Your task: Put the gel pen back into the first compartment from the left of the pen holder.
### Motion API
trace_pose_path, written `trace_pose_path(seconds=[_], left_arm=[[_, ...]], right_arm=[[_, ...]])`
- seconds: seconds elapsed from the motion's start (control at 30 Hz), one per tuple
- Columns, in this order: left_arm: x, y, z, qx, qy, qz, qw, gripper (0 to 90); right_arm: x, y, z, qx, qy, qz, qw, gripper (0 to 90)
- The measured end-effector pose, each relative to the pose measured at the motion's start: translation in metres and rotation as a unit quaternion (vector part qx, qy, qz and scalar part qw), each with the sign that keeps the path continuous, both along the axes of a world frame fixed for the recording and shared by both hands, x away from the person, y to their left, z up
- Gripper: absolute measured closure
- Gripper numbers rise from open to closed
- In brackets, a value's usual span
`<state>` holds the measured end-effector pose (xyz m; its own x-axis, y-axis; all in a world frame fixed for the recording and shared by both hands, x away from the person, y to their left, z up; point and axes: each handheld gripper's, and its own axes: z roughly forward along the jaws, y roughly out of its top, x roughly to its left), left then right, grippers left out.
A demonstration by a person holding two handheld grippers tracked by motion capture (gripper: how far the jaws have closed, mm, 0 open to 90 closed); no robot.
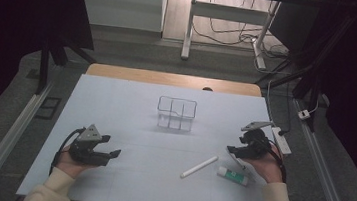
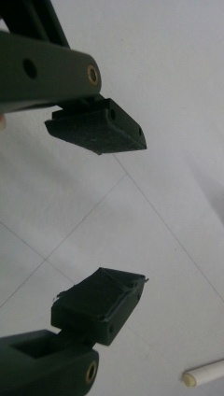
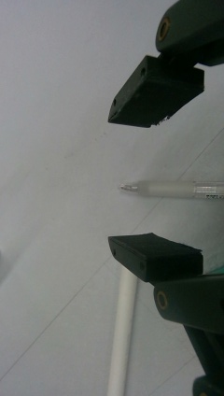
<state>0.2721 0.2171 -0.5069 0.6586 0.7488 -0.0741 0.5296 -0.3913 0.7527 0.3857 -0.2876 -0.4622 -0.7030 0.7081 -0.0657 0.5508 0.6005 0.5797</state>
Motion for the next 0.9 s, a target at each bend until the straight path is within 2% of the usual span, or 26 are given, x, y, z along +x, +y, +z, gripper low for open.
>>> trace_pose_path(seconds=[0.17,0.3,0.67,0.9], left_arm=[[-0.001,0.001,-0.001,0.001,0.000,0.002,1.0000,31.2],[-0.002,0.002,-0.002,0.001,0.002,-0.001,1.0000,31.2],[0.000,0.002,-0.003,0.000,0.004,-0.004,1.0000,31.0],[-0.001,0.003,-0.001,-0.001,0.001,-0.004,1.0000,31.0]], right_arm=[[0.004,-0.001,-0.006,-0.007,0.027,0.014,0.9995,36.4],[0.006,-0.001,-0.008,-0.011,0.039,0.014,0.9991,36.4],[0.010,-0.001,-0.021,-0.042,0.059,0.006,0.9973,42.2],[0.012,-0.002,-0.026,-0.047,0.078,0.008,0.9958,49.3]])
